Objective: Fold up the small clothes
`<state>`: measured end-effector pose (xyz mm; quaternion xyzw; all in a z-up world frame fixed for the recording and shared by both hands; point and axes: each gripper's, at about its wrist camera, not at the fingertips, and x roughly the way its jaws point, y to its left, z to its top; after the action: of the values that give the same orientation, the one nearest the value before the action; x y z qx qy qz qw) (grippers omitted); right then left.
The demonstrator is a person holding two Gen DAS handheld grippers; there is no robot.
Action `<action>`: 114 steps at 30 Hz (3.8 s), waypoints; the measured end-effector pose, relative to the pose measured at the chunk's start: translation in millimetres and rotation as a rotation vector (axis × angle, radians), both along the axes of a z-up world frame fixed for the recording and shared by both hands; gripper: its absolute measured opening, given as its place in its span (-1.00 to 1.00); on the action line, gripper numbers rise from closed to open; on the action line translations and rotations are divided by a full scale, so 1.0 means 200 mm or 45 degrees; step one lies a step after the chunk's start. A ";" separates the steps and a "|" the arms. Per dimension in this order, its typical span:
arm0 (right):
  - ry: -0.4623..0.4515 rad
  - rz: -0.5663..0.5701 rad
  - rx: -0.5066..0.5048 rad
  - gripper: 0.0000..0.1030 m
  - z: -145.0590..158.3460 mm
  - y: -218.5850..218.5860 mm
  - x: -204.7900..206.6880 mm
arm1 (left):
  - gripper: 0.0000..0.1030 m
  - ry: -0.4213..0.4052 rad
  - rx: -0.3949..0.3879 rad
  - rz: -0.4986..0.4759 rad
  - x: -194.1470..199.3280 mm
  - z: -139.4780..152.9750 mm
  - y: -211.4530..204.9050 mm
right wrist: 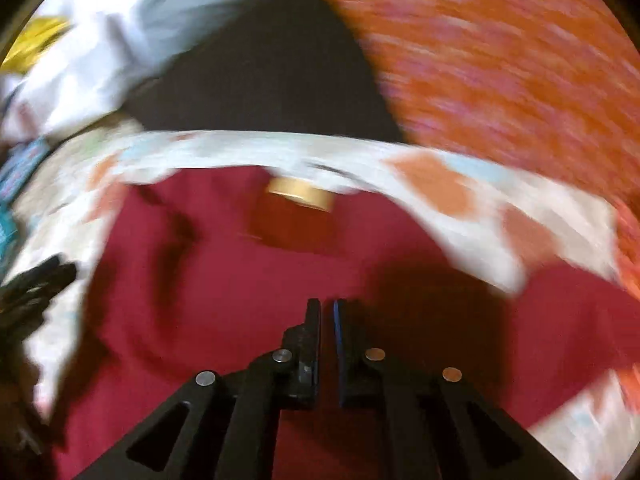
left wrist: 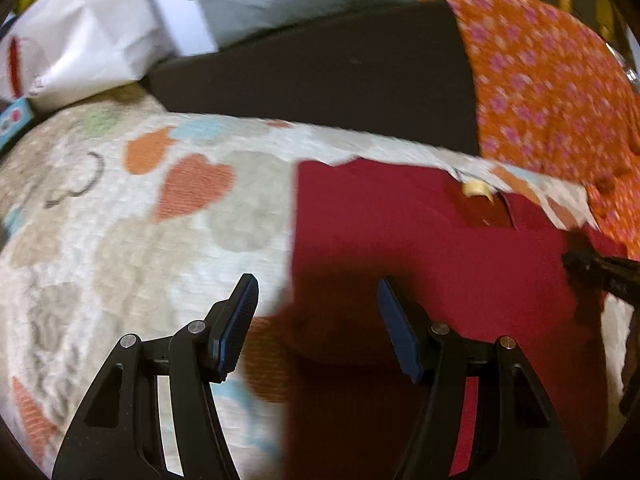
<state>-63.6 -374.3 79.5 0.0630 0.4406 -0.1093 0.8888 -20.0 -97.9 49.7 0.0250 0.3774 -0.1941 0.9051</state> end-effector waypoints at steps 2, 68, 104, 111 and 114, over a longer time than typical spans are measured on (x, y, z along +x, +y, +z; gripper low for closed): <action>0.017 -0.121 0.027 -0.88 -0.07 -0.15 -0.06 | 0.21 0.069 0.085 -0.054 0.02 -0.09 -0.08; -0.165 0.198 0.377 -0.38 0.19 0.14 -0.23 | 0.52 0.083 -0.334 -0.016 0.07 0.06 0.09; -0.151 -0.172 0.314 -0.46 0.19 -0.34 -0.34 | -0.73 0.107 -0.166 0.064 0.16 -0.01 0.08; 0.019 -0.125 0.369 -0.46 0.07 -0.30 -0.44 | -0.63 0.122 -0.240 0.085 0.15 0.02 0.12; -0.145 -0.272 0.426 -0.23 0.16 -0.45 -0.44 | 0.10 0.101 -0.259 0.075 0.14 0.03 0.11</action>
<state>-151.5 -464.4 112.0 0.2621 0.3924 -0.1243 0.8729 8.1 -75.5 55.8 -0.0858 0.3919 -0.2055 0.8926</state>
